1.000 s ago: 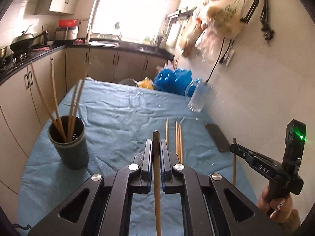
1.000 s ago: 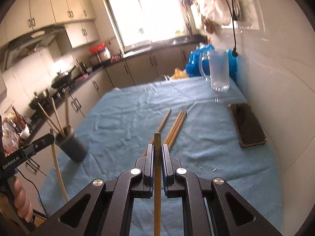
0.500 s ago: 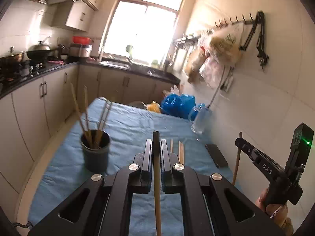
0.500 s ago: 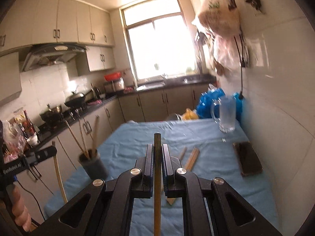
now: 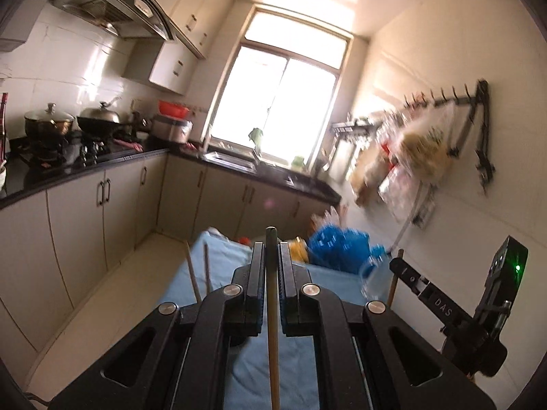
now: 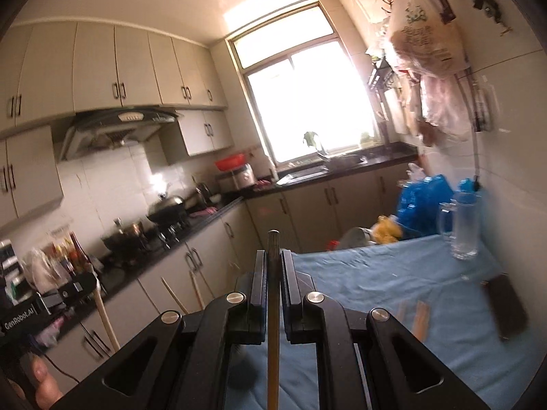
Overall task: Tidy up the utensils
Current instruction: 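Lift both held chopsticks, carry them to the black holder and lower them in, then open both tools to release the chopsticks into the holder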
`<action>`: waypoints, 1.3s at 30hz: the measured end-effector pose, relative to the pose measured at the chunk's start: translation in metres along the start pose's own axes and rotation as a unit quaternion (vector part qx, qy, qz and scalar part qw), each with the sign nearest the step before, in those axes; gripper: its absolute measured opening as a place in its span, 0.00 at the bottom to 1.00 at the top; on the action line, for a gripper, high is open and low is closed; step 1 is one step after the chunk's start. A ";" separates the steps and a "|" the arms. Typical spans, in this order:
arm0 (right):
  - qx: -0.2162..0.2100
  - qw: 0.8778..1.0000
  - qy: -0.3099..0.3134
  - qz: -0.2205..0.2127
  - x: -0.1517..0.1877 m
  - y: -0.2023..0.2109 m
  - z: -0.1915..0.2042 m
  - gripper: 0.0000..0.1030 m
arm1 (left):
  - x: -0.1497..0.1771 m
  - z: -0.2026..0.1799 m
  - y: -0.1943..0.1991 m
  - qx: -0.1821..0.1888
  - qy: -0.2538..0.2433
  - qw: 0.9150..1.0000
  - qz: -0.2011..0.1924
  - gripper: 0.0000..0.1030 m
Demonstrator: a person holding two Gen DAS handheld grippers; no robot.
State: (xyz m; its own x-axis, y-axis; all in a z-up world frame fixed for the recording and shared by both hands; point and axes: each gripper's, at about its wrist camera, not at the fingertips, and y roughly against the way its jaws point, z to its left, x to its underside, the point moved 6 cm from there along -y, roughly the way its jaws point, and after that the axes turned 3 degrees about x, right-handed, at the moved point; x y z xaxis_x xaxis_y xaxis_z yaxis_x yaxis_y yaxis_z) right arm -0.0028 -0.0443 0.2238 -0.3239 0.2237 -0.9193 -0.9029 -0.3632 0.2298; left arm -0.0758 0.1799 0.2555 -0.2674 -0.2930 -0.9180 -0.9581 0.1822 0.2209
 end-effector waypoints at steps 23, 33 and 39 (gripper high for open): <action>-0.017 0.998 0.025 -0.048 0.008 -0.167 0.079 0.07 | -0.025 0.083 -0.133 -0.058 0.008 0.998 0.013 0.06; 0.005 0.999 0.031 -0.008 0.043 -0.172 0.061 0.08 | 0.010 0.093 -0.153 -0.067 0.016 0.996 0.054 0.06; 0.000 0.999 0.029 0.017 0.053 -0.172 0.056 0.27 | 0.012 0.088 -0.139 -0.067 0.014 0.996 0.053 0.11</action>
State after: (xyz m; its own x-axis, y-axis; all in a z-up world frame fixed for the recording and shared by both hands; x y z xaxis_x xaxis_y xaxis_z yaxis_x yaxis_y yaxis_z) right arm 0.1196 0.0808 0.1531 -0.3380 0.1572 -0.9279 -0.8916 -0.3692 0.2622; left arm 0.0626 0.2333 0.1847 -0.3689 -0.3055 -0.8778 -0.9288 0.0868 0.3602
